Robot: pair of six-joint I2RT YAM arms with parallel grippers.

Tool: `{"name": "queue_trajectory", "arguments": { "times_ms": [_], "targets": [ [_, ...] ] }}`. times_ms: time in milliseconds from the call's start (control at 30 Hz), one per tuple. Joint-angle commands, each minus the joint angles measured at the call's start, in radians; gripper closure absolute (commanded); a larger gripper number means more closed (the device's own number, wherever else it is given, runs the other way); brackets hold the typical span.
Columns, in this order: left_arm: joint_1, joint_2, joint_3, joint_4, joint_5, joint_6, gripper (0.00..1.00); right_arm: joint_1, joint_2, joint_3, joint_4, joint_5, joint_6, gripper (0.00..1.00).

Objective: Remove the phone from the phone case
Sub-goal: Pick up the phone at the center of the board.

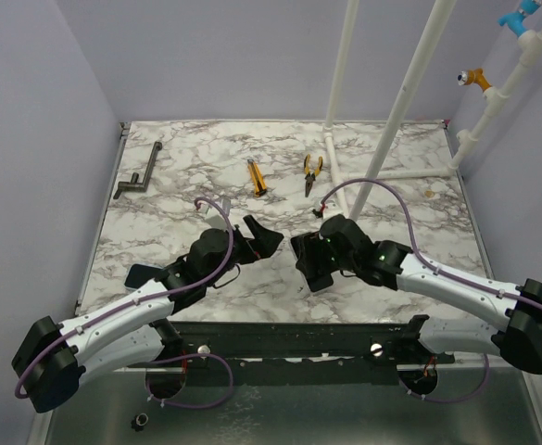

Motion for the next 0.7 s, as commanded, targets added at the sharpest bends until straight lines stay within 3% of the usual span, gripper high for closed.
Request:
{"name": "queue_trajectory", "arguments": {
  "times_ms": [0,167,333,667],
  "targets": [
    [0.010,-0.020,0.006,0.125,0.107,0.023,0.01,0.023,-0.076,-0.058,0.102,-0.056,-0.016,1.00],
    [0.010,0.062,0.049,0.122,0.207,0.041,0.03,0.028,-0.114,-0.087,0.143,-0.051,-0.008,0.99],
    [0.013,0.181,0.099,0.105,0.294,0.022,0.11,0.033,-0.113,-0.088,0.157,-0.043,-0.010,0.99],
    [0.016,0.287,0.142,0.154,0.347,0.015,0.18,0.042,-0.133,-0.092,0.162,-0.043,-0.019,1.00]
  ]
}}
